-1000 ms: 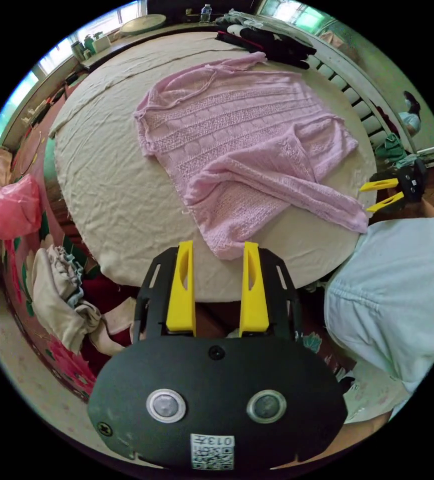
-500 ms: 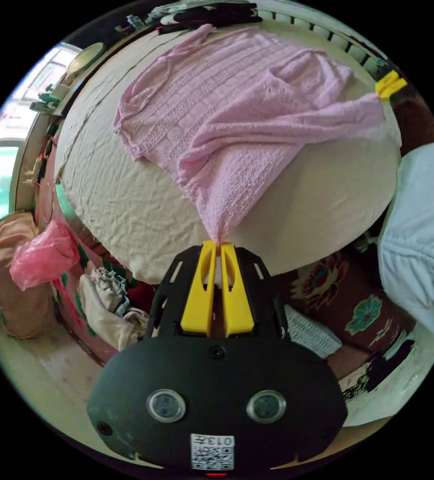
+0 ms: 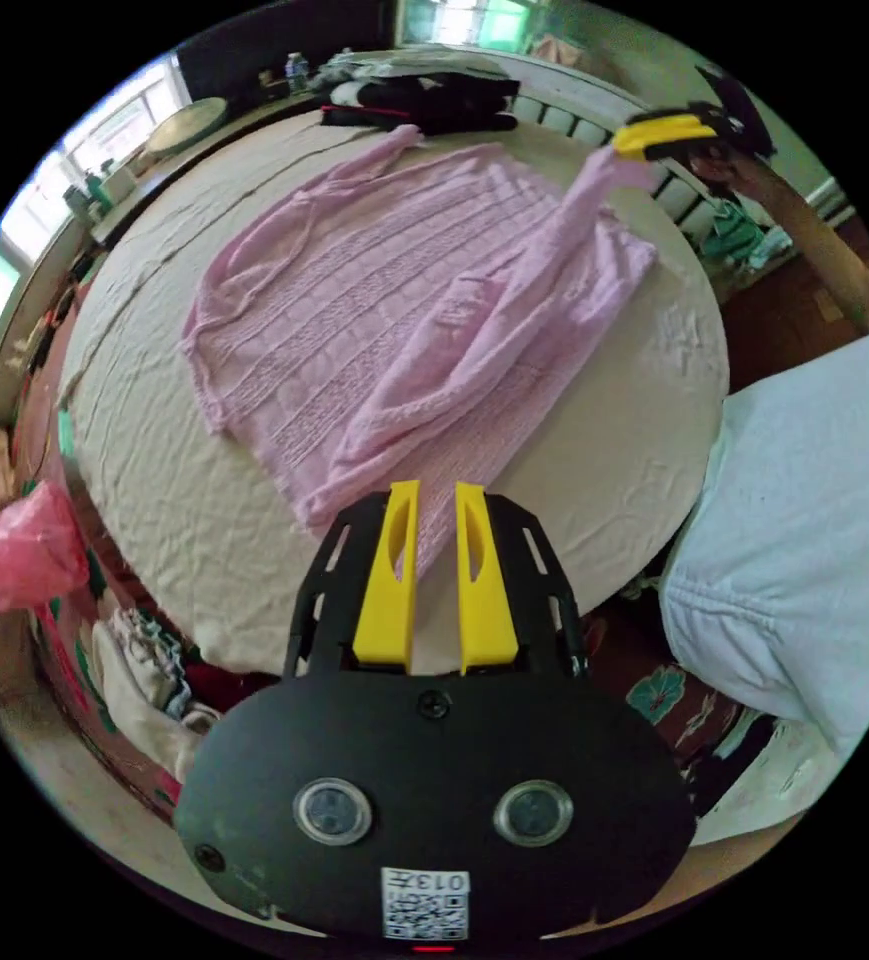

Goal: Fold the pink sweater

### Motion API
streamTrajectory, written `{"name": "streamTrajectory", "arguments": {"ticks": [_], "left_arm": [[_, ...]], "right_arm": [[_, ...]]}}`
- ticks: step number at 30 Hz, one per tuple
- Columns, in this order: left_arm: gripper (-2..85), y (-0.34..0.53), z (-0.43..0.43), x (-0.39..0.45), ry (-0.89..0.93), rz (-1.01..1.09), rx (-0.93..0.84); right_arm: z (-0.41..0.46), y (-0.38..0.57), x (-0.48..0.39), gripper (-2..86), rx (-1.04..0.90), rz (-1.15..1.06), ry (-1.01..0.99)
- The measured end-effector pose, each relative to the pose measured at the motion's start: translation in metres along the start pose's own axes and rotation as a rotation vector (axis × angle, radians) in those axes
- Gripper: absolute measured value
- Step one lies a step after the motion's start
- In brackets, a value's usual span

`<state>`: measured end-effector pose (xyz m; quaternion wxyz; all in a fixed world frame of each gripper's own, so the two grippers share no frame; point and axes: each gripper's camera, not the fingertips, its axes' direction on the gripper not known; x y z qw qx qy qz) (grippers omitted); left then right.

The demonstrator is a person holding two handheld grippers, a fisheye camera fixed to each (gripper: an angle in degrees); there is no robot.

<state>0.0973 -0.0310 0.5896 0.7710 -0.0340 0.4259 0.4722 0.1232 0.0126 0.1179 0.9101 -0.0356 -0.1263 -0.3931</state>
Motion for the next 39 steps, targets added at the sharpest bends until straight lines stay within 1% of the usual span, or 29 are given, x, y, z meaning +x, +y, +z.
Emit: {"name": "streamTrajectory", "arguments": {"ticks": [1, 3, 4, 6, 8, 9, 10, 11, 12, 13, 14, 16, 17, 18, 19, 20, 21, 24, 26, 28, 31, 33, 35, 37, 39], "left_arm": [[6.7, -0.014, 0.011, 0.002, -0.019, 0.043, -0.047], [6.3, -0.027, 0.018, -0.006, -0.048, 0.032, -0.067], [5.9, -0.031, 0.018, -0.019, -0.04, -0.019, -0.058], [5.3, -0.028, 0.015, -0.045, -0.042, -0.133, -0.054], [4.6, -0.012, 0.009, -0.081, 0.007, -0.306, -0.01], [4.6, -0.007, 0.007, -0.089, 0.029, -0.349, 0.007], [4.9, 0.003, 0.003, -0.103, 0.07, -0.441, 0.036], [5.3, 0.012, 0.002, -0.114, 0.118, -0.508, 0.045], [5.6, 0.015, 0.002, -0.117, 0.142, -0.524, 0.05], [6.0, 0.02, 0.001, -0.121, 0.171, -0.534, 0.054], [6.2, 0.024, -0.002, -0.121, 0.143, -0.543, 0.046], [6.5, 0.027, -0.01, -0.117, 0.057, -0.521, 0.052], [6.9, 0.029, -0.016, -0.113, 0.008, -0.516, 0.079], [7.1, 0.029, -0.02, -0.11, -0.005, -0.504, 0.11], [7.4, 0.027, -0.025, -0.104, -0.013, -0.472, 0.174], [7.6, 0.023, -0.027, -0.097, -0.023, -0.448, 0.2], [7.8, 0.019, -0.027, -0.094, -0.029, -0.43, 0.201], [8.7, -0.009, -0.012, -0.074, -0.088, -0.304, 0.099], [9.8, -0.029, 0.006, -0.063, -0.105, -0.224, 0.027], [10.2, -0.037, 0.017, -0.062, -0.094, -0.209, -0.003], [10.1, -0.039, 0.028, -0.07, -0.04, -0.252, -0.012], [9.4, -0.035, 0.028, -0.077, 0.017, -0.298, -0.001], [6.7, -0.027, 0.03, -0.084, 0.09, -0.363, -0.001], [3.9, -0.023, 0.031, -0.083, 0.153, -0.369, 0.01], [2.2, -0.02, 0.028, -0.076, 0.127, -0.354, 0.028]], "right_arm": [[0.0, -0.008, 0.005, 1.3, 0.006, 0.001, -0.002], [0.011, -0.036, 0.032, 1.6, 0.003, 0.04, -0.017], [0.016, -0.042, 0.039, 1.6, 0.002, 0.063, -0.017], [0.04, -0.06, 0.076, 2.2, 0.006, 0.193, -0.074], [0.059, -0.067, 0.107, 2.9, 0.022, 0.333, -0.126], [0.073, -0.068, 0.129, 3.5, 0.043, 0.447, -0.195], [0.08, -0.066, 0.141, 4.3, 0.058, 0.512, -0.243], [0.093, -0.061, 0.162, 5.9, 0.107, 0.62, -0.335], [0.102, -0.055, 0.179, 7.1, 0.131, 0.692, -0.389], [0.105, -0.053, 0.185, 7.6, 0.128, 0.714, -0.385], [0.104, -0.049, 0.192, 7.9, 0.126, 0.734, -0.331], [0.089, -0.046, 0.194, 8.1, 0.168, 0.7, -0.214], [0.08, -0.047, 0.189, 8.1, 0.187, 0.632, -0.135], [0.078, -0.053, 0.179, 8.1, 0.162, 0.52, -0.081], [0.079, -0.057, 0.172, 8.1, 0.136, 0.456, -0.06], [0.086, -0.064, 0.155, 8.2, 0.08, 0.325, -0.007], [0.097, -0.07, 0.136, 8.2, 0.027, 0.201, 0.05], [0.131, -0.084, 0.103, 8.3, -0.064, 0.011, 0.139], [0.147, -0.093, 0.096, 8.6, -0.09, -0.035, 0.119], [0.161, -0.101, 0.094, 9.0, -0.128, -0.06, 0.108], [0.184, -0.106, 0.095, 8.2, -0.224, -0.092, 0.112], [0.184, -0.109, 0.099, 5.7, -0.212, -0.067, 0.064], [0.181, -0.113, 0.102, 3.7, -0.217, -0.044, 0.058], [0.173, -0.119, 0.103, 3.0, -0.219, -0.034, 0.043], [0.154, -0.127, 0.098, 2.5, -0.195, -0.066, 0.06]]}}
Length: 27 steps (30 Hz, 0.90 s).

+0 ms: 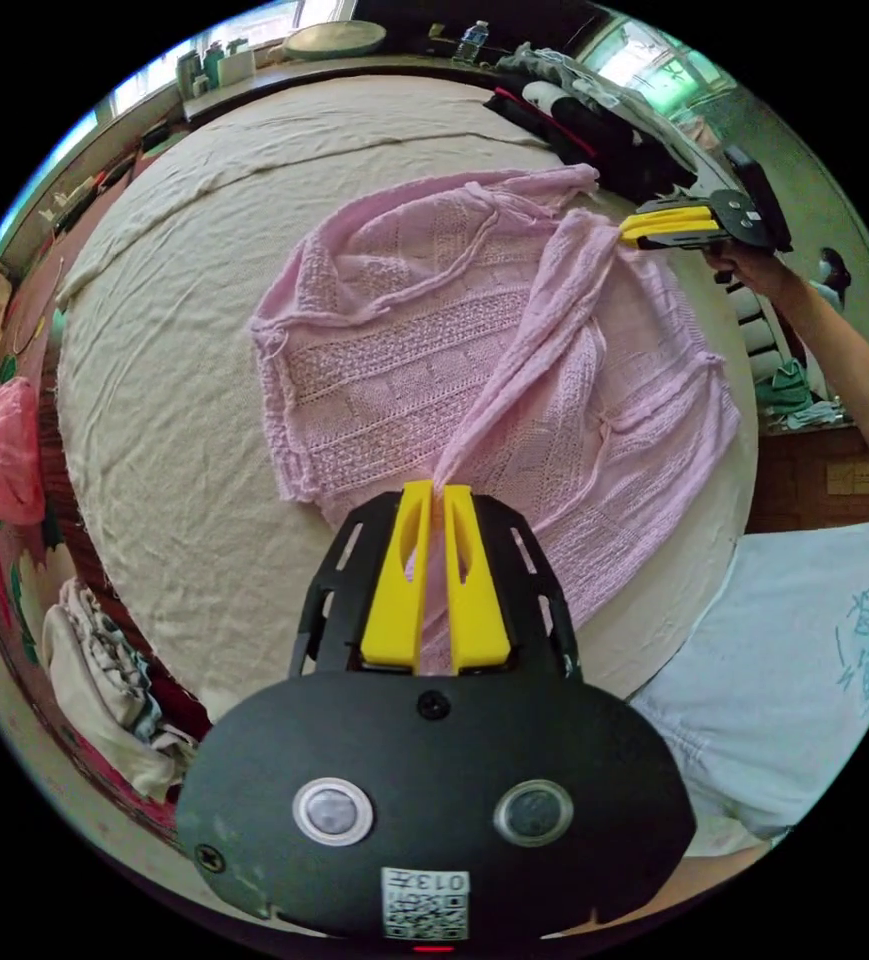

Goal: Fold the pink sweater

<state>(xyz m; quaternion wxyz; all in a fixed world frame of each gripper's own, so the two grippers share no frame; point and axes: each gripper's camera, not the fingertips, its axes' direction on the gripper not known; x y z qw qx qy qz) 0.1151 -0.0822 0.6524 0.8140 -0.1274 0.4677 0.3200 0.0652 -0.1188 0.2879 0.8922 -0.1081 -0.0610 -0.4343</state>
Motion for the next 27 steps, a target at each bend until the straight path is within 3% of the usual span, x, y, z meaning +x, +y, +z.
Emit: {"name": "streamTrajectory", "arguments": {"ticks": [3, 11, 20, 27], "left_arm": [[1.2, 0.013, -0.007, 0.017, -0.032, 0.041, 0.04], [0.6, 0.082, -0.021, 0.128, -0.394, 0.395, 0.17], [0.8, 0.119, 0.058, 0.193, -0.584, 0.575, 0.017], [2.0, 0.128, 0.071, 0.203, -0.643, 0.599, -0.001]], "right_arm": [[-0.035, -0.003, -0.003, 2.2, 0.017, -0.016, 0.004], [-0.124, 0.086, -0.072, 2.0, 0.137, 0.048, 0.07], [-0.021, 0.195, -0.168, 2.2, 0.022, 0.168, 0.058], [-0.008, 0.218, -0.185, 3.7, -0.044, 0.114, 0.107]]}}
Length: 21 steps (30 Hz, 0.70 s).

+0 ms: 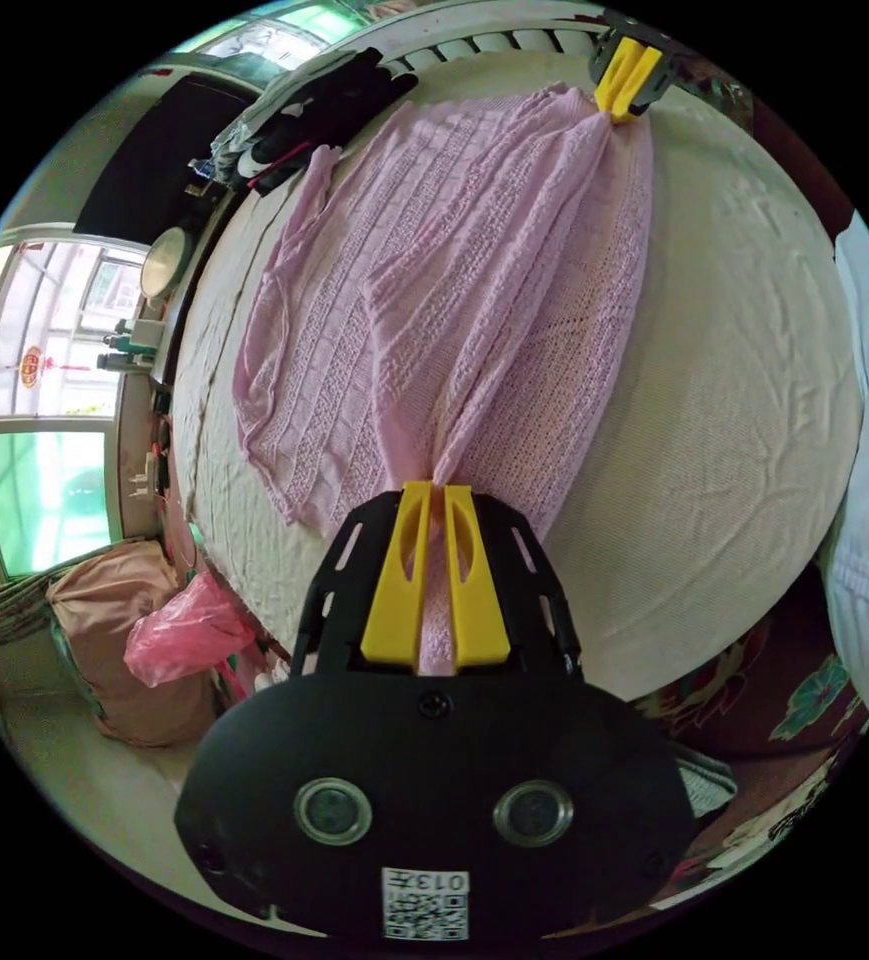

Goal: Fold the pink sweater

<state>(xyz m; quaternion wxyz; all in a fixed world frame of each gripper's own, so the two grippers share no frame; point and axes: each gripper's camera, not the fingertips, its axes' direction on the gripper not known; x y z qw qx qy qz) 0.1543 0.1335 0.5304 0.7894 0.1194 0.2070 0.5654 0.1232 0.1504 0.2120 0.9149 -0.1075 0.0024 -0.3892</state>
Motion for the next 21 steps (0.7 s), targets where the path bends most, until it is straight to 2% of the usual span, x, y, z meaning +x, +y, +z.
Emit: {"name": "streamTrajectory", "arguments": {"ticks": [4, 6, 8, 11, 16, 19, 21], "left_arm": [[4.7, 0.029, -0.011, -0.019, 0.142, -0.045, -0.052], [5.2, 0.053, -0.018, -0.032, 0.172, -0.128, -0.059], [5.0, 0.08, -0.029, -0.065, 0.2, -0.387, 0.024], [3.0, 0.07, -0.032, -0.091, 0.303, -0.575, 0.176], [0.8, -0.005, -0.014, -0.071, 0.207, -0.484, 0.196], [0.2, -0.03, 0.018, -0.065, 0.231, -0.461, 0.086], [0.0, -0.027, 0.024, -0.067, 0.218, -0.479, 0.093]], "right_arm": [[-0.013, 0.019, 0.026, 6.1, -0.004, 0.076, -0.111], [-0.033, 0.042, 0.055, 7.9, 0.083, 0.223, -0.158], [-0.04, 0.057, 0.081, 8.3, 0.157, 0.374, -0.207], [-0.026, 0.059, 0.108, 7.7, 0.176, 0.514, -0.259], [0.015, 0.029, 0.103, 8.2, 0.046, 0.469, -0.236], [0.021, 0.024, 0.103, 6.5, -0.002, 0.437, -0.178], [0.018, 0.028, 0.107, 4.3, -0.024, 0.422, -0.163]]}}
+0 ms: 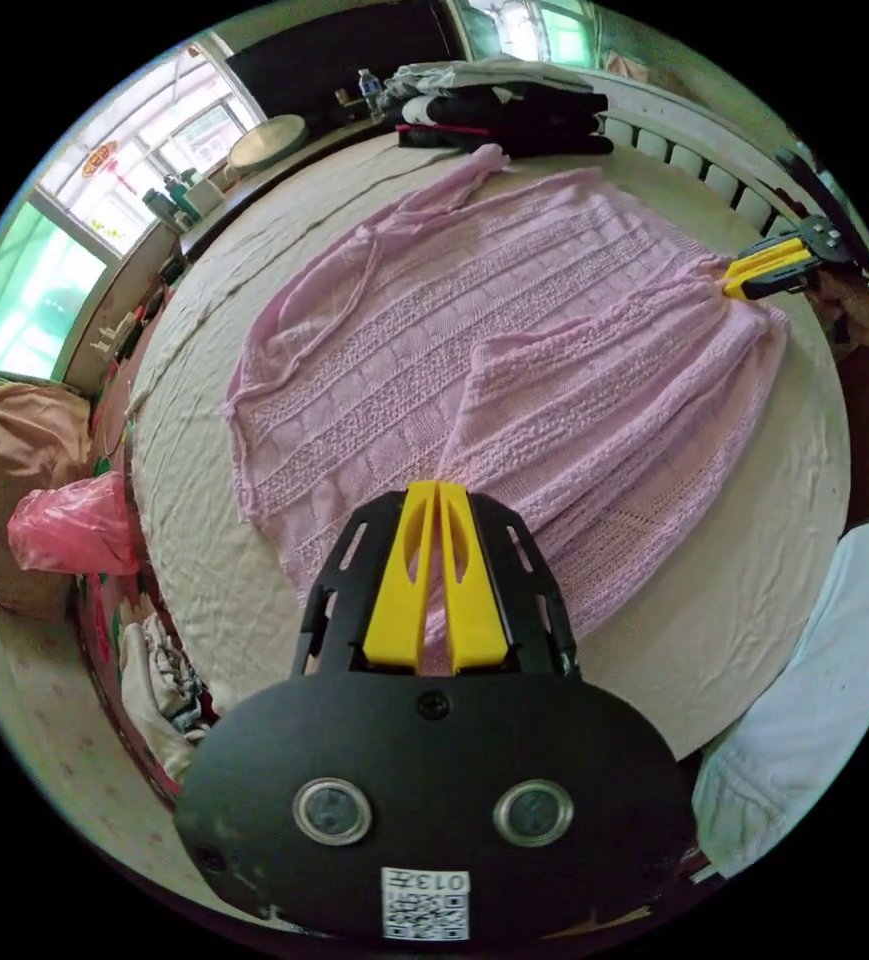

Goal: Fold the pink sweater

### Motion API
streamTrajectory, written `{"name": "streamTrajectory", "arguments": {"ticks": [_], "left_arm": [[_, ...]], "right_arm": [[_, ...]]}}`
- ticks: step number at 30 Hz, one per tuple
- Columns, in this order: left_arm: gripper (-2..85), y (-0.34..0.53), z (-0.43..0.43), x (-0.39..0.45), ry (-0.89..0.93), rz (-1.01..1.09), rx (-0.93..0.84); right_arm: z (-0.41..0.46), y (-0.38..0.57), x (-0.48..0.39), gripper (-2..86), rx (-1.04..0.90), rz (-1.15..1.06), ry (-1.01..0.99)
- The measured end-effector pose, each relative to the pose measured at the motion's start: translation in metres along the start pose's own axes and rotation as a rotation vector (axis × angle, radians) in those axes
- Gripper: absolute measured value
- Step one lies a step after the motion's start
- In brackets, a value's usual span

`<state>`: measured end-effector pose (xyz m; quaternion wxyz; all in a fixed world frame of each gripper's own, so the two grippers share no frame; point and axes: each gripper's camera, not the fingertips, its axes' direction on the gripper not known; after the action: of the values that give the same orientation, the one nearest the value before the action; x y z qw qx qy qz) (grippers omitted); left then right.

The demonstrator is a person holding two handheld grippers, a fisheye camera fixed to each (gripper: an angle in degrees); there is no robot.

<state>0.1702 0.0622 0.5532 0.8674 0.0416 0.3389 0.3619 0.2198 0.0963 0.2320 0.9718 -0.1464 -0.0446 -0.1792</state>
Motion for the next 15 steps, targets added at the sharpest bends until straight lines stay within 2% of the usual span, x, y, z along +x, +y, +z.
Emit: {"name": "streamTrajectory", "arguments": {"ticks": [3, 7, 10, 12, 15], "left_arm": [[-0.1, 0.005, -0.009, -0.022, 0.044, -0.11, 0.018], [-0.2, 0.033, -0.037, -0.055, -0.008, -0.24, 0.054], [-0.2, 0.042, -0.048, -0.052, -0.031, -0.18, 0.07], [-0.2, 0.038, -0.044, -0.041, -0.02, -0.102, 0.062], [-0.2, 0.028, -0.018, -0.026, -0.056, -0.03, -0.044]], "right_arm": [[-0.005, 0.011, 0.015, 4.1, 0.024, 0.03, -0.019], [-0.027, 0.032, 0.032, 5.3, 0.127, 0.086, -0.044], [-0.049, 0.048, 0.022, 5.1, 0.214, 0.051, 0.009], [-0.042, 0.046, -0.004, 4.7, 0.173, -0.06, 0.033], [-0.013, 0.041, -0.027, 3.4, 0.12, -0.135, 0.12]]}}
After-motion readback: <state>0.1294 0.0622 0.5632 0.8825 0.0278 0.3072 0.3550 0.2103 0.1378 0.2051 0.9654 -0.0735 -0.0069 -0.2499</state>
